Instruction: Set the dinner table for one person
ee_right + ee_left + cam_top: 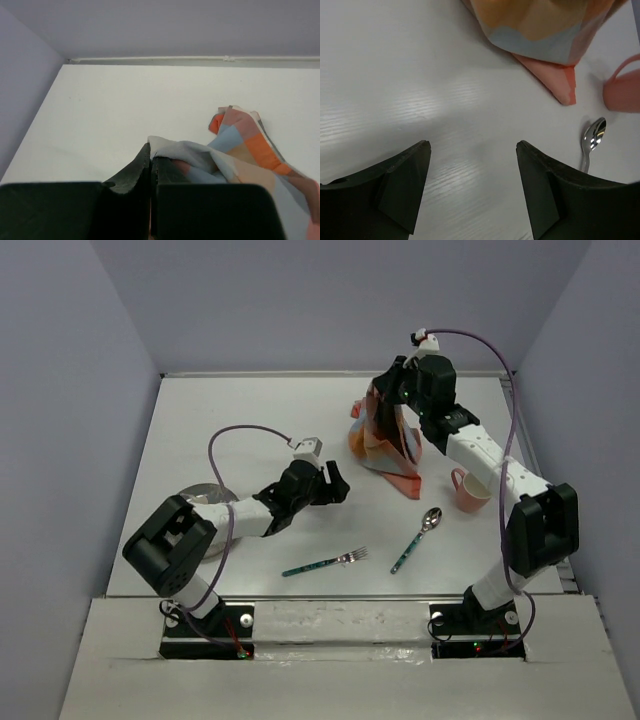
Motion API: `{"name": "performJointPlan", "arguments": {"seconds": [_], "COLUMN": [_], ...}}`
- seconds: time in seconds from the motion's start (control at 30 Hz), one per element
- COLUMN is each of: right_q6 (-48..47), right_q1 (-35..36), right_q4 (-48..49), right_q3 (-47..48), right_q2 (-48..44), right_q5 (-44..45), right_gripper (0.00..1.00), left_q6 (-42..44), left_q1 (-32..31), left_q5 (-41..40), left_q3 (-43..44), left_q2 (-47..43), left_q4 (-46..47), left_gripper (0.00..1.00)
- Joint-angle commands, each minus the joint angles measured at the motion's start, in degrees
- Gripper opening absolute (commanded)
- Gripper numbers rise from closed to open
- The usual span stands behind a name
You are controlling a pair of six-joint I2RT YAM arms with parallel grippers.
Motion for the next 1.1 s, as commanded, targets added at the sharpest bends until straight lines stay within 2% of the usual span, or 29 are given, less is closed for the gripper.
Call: {"name": "performJointPlan", "arguments": {"seconds": [0.0,0.17,0.23,0.37,0.67,0.87,1.07], "right_q6": [-3.1,-3.4,-3.9,-4.1,-5.1,-4.7,-4.3], "right_q1": [0.0,-0.5,-1.1,-2.5,-6.9,-8.5,-8.5], "right_q4": [4.2,4.0,3.8,3.1,1.9,1.7,1.8], "right_q3": [2.5,1.9,1.7,0.2,-4.2,-5.6,-5.8], "right_q2": [-4.2,-4.5,-4.7,-5.8,-9.9,-11.0,-11.2], "right_q5": [2.0,4.1,4.4,4.4,3.9,2.7,0.9], "right_gripper": [0.00,0.00,0.00,0.00,0.00,0.00,0.00], "left_q6": [7.5,10.3,12.6,14.4,17.1,18.7,19.3], "left_q1": [-7.3,-13.9,-17.8,-20.5,-21.8,-22.2,-22.4], "left_q5": [-1.4,-4.3,-9.2,-14.5,-17.5,-19.4,-17.7], "left_q3": [5.1,12.4,19.1,30.8,47.6,54.8,59.6], "left_q2": [1.0,7.5,10.7,19.8,33.8,39.9,43.9], "left_q4": [0.0,-3.3,-7.5,-12.6,-17.8,-21.4,-23.5], "left_gripper": [0.79,0.80,0.80,0.80,0.78,0.71,0.67]}}
